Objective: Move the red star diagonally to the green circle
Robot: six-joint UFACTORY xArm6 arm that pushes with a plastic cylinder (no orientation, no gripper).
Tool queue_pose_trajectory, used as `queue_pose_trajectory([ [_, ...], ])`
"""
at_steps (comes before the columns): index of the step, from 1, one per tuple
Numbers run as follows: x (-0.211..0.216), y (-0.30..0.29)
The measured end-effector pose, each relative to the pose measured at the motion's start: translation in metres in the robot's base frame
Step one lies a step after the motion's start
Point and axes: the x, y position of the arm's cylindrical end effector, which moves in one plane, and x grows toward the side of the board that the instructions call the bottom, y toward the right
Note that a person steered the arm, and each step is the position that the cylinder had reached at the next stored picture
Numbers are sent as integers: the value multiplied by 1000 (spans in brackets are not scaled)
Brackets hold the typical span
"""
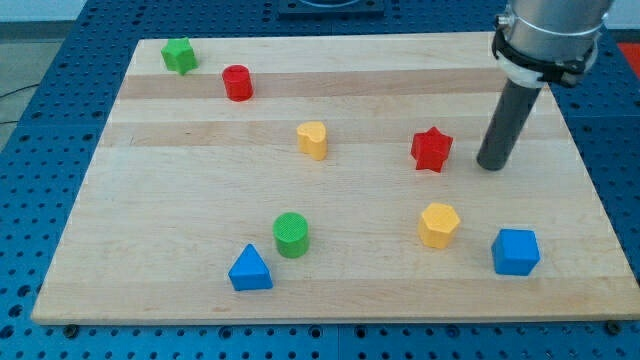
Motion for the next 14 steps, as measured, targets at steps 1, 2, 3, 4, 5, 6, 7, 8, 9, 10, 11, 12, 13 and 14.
queue_pose_trajectory([
  [1,-11,-31],
  [2,26,-67],
  [3,39,-82],
  [4,-19,-16],
  [5,-65,-49],
  [6,-32,-62],
  [7,2,-75],
  [8,-26,-46],
  [9,9,-72],
  [10,48,-130],
  [11,59,-131],
  [12,18,-98],
  [13,-4,-121],
  [14,31,-131],
])
